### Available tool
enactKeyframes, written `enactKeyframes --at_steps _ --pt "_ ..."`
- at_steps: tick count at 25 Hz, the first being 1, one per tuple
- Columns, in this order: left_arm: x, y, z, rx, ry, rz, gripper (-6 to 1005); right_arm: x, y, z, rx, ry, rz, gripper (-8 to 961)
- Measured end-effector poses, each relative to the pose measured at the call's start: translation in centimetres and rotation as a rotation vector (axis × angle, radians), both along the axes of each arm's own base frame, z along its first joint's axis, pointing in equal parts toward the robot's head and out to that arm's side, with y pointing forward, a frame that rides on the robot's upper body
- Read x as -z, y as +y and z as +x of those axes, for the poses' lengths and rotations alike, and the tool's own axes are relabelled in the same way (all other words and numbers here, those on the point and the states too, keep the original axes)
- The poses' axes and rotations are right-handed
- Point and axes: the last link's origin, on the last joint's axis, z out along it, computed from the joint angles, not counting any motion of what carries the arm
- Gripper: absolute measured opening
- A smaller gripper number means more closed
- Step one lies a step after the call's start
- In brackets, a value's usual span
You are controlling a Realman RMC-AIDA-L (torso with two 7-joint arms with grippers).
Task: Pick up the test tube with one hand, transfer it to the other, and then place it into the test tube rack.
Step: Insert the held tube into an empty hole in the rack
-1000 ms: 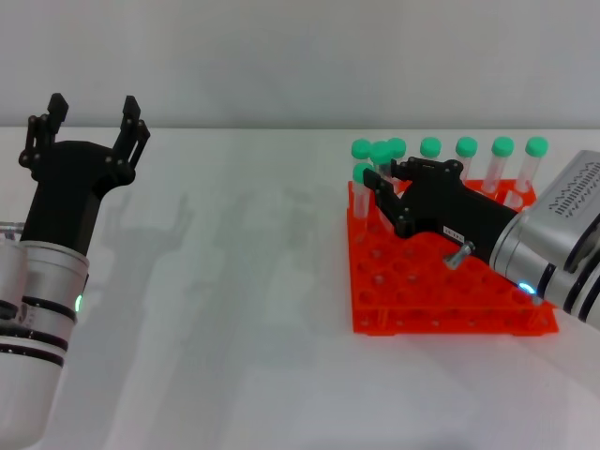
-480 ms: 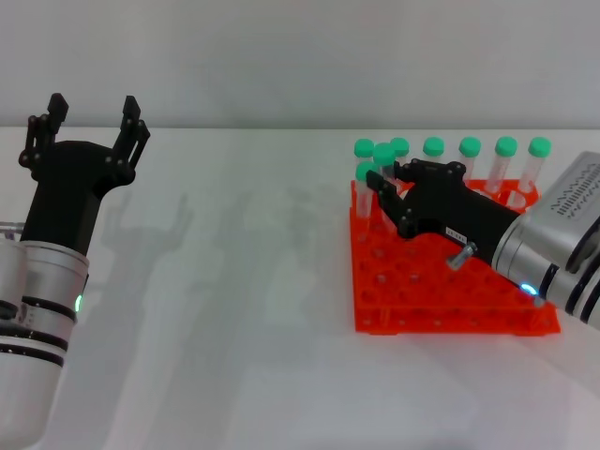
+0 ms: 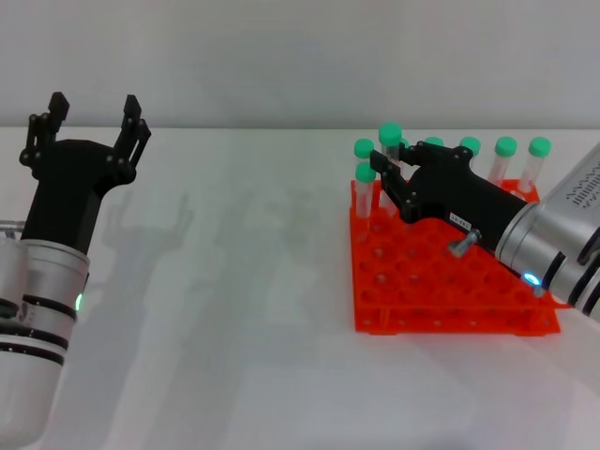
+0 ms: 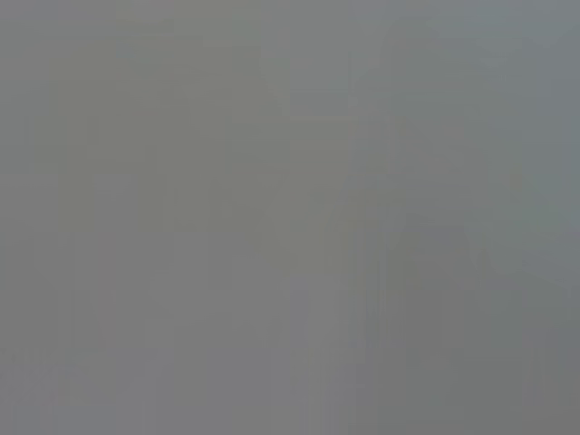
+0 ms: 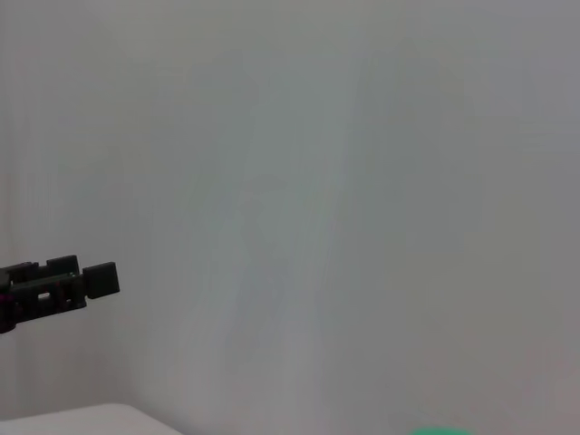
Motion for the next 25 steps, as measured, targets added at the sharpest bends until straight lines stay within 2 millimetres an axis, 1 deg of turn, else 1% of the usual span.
enactKeyframes --at_steps 6,13,25 --pt "0.04 0.08 0.12 0.004 0.001 -0.002 833 0.17 0.77 -0.4 0.01 -0.033 0.008 218" --pt "0.04 0.04 0.07 0.003 0.001 -0.002 833 -0.1 1.06 -0.71 0.009 -0.024 0.033 219" --pt "0.04 0.22 0.31 0.01 0.001 -0.002 832 0.16 0.8 0.15 0.032 -0.046 0.026 220"
